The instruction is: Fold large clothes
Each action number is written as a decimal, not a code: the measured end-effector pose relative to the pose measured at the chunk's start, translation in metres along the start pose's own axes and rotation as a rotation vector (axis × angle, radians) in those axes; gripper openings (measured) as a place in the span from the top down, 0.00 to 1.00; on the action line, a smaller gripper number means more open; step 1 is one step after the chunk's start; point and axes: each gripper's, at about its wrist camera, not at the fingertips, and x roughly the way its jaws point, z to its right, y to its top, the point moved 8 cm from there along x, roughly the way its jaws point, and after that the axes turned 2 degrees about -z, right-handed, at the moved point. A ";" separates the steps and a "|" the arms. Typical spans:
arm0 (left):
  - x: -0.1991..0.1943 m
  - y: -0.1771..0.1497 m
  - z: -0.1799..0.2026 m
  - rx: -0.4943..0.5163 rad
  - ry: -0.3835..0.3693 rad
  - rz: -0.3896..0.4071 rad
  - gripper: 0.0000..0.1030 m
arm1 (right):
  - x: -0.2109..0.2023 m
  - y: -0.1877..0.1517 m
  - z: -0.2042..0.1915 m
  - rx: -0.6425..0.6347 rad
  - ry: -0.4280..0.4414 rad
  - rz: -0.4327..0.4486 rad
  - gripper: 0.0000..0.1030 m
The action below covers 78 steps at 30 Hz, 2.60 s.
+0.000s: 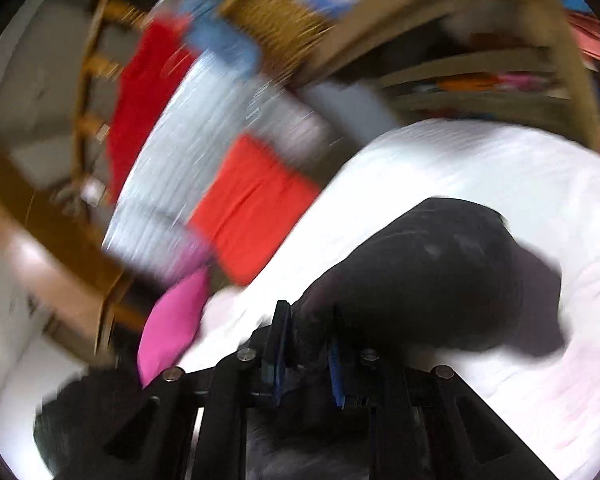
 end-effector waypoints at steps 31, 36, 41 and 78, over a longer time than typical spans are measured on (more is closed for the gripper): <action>-0.043 -0.003 0.137 0.182 -0.294 -0.029 0.00 | -0.019 -0.089 0.034 0.438 0.231 -0.256 0.16; -0.010 0.002 0.188 0.257 -0.285 -0.115 0.00 | -0.023 -0.073 0.041 0.468 0.232 -0.257 0.16; 0.015 0.008 0.197 0.167 -0.432 -0.212 0.59 | -0.008 -0.064 0.045 0.482 0.224 -0.261 0.16; 0.033 0.009 0.127 0.143 -0.004 -0.289 0.09 | 0.032 -0.086 0.037 0.311 0.089 -0.338 0.22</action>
